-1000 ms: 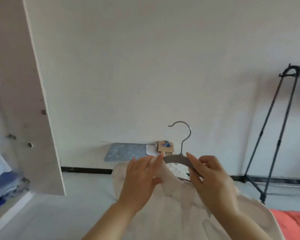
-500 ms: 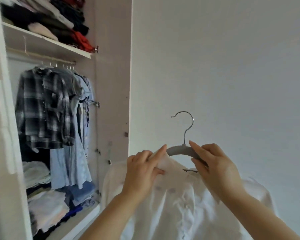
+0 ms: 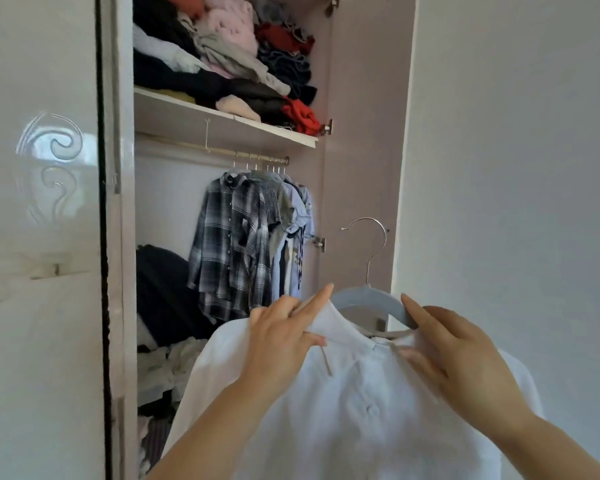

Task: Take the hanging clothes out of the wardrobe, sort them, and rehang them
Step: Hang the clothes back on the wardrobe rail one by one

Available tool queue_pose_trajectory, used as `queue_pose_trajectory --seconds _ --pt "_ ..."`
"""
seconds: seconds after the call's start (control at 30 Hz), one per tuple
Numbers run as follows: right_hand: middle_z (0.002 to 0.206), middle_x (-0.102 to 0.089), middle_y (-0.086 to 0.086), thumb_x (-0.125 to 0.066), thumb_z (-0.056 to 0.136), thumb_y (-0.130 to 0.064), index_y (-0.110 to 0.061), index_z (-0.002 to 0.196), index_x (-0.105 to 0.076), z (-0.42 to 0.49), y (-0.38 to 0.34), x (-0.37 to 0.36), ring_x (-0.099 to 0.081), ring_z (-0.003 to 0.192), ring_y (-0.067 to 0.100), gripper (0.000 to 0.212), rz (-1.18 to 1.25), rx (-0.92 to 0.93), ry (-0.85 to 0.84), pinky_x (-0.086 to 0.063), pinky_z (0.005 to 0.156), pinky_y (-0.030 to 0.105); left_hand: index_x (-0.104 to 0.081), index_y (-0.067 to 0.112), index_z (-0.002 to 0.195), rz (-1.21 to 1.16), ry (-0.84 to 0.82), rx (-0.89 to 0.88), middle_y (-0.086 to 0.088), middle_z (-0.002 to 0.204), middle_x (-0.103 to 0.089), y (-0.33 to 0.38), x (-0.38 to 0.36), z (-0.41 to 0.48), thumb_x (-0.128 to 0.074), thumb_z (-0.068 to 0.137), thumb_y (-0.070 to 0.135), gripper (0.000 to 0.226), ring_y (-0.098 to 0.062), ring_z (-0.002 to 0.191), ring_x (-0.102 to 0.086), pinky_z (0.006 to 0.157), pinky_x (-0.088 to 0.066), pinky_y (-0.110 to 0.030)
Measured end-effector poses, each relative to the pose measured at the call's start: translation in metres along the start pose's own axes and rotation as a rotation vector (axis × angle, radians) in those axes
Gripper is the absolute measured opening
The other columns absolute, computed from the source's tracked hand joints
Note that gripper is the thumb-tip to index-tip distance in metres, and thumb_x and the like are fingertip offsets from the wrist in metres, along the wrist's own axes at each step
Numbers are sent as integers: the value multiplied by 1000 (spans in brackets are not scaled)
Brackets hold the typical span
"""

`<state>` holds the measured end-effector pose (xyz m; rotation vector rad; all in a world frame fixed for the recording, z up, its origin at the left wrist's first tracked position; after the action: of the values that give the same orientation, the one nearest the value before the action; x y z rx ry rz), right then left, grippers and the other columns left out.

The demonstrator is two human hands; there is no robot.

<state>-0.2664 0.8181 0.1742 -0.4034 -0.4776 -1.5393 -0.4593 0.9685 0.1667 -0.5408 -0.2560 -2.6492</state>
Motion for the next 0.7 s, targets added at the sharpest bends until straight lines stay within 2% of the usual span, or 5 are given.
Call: queue_pose_trajectory --seconds 0.07,0.2,0.3,0.4,0.7 --pt "113 -60 0 -34 89 -59 -26 139 -40 28 18 -29 -57 96 23 60 -59 52 -8 -49 76 32 -32 37 136 36 -5 64 8 76 -49 -26 -11 18 -61 69 44 74 0 76 -38 73 -22 -17" --pt "91 -64 0 -43 87 -58 -29 135 -40 87 33 -81 -61 67 22 56 -95 154 21 -43 47 27 -23 44 139 75 -37 149 11 83 -43 -79 -28 46 -63 73 44 76 1 75 -37 77 -26 -23" --pt "83 -61 -6 -18 92 -60 -29 134 -41 122 39 -125 -60 61 16 57 -96 228 6 -39 36 25 -24 44 138 113 -26 169 15 80 -38 -122 -44 62 -65 73 42 76 2 70 -36 78 -29 -25" --pt "79 -60 -7 -10 94 -59 -26 135 -40 157 45 -173 -60 60 13 61 -88 303 -12 -37 30 24 -18 41 140 186 -15 168 16 76 -34 -167 -61 82 -64 71 39 83 3 67 -35 74 -34 -30" --pt "63 -55 -3 -36 85 -49 -24 125 -58 280 33 -295 -55 46 16 53 -82 382 92 -29 29 20 -27 34 144 346 79 199 -2 105 -58 -308 -111 145 -65 78 27 76 -25 92 -55 86 -33 -33"
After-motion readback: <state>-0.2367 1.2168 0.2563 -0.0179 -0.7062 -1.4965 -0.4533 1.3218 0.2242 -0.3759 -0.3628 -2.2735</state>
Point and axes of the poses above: each hand's wrist, its own z-axis towards the middle knuckle, its own x-axis out of the back of the hand, y = z × x, the point moved 2 cm from there along z, towards the middle knuckle
